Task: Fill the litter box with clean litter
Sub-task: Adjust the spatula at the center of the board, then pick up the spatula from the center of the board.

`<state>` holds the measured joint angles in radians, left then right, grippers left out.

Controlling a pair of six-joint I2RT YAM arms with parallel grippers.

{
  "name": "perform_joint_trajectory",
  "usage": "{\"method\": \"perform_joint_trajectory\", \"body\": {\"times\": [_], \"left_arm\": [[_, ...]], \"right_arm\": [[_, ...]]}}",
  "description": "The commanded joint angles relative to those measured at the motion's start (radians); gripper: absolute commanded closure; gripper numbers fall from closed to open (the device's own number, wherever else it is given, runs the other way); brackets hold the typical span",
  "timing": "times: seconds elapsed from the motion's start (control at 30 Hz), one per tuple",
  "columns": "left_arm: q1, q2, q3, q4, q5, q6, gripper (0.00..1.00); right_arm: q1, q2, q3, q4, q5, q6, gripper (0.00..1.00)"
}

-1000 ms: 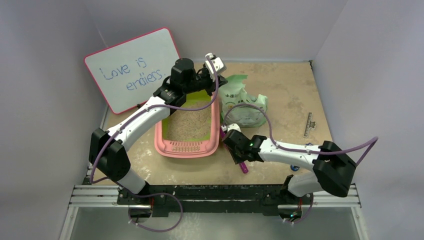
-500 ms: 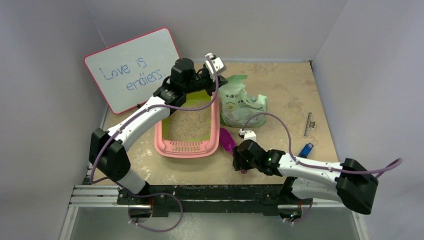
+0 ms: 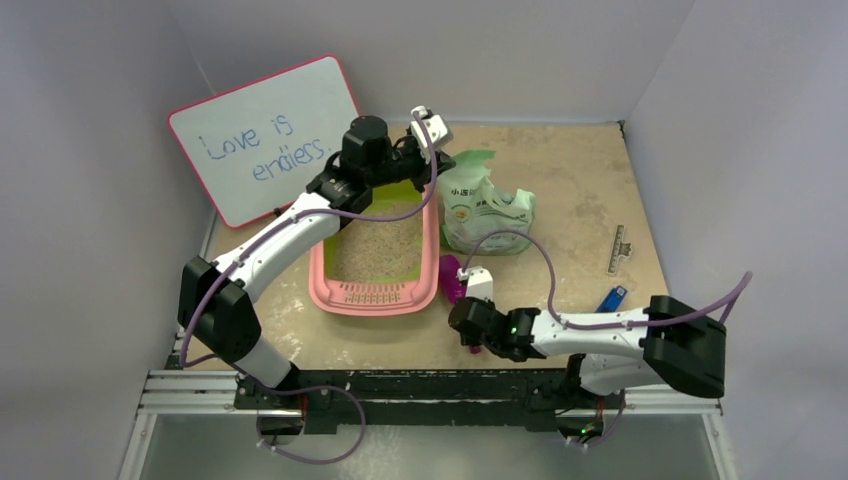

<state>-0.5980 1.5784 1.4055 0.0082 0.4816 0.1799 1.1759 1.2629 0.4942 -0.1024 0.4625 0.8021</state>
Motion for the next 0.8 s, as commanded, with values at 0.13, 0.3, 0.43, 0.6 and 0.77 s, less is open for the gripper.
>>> {"method": "perform_joint_trajectory", "body": {"times": [0.13,0.3,0.43,0.6,0.77], "left_arm": [[0.001,-0.016,0.033,-0.003,0.023,0.012,1.00],[0.001,-0.019,0.032,-0.004,0.054,0.018,0.93],[0.001,-0.012,0.032,-0.005,0.104,0.013,0.86],[0.001,0.008,0.037,-0.006,0.133,0.009,0.82],[0.001,0.043,0.067,0.005,0.145,-0.031,0.78]], "right_arm": [[0.054,-0.072,0.062,-0.129,0.185,-0.061,0.99],[0.053,-0.383,0.045,-0.175,0.254,-0.080,1.00],[0.053,-0.584,0.078,-0.268,0.364,-0.081,1.00],[0.053,-0.635,0.231,-0.501,0.576,-0.041,1.00],[0.053,-0.598,0.377,-0.715,0.697,0.055,1.00]]}}
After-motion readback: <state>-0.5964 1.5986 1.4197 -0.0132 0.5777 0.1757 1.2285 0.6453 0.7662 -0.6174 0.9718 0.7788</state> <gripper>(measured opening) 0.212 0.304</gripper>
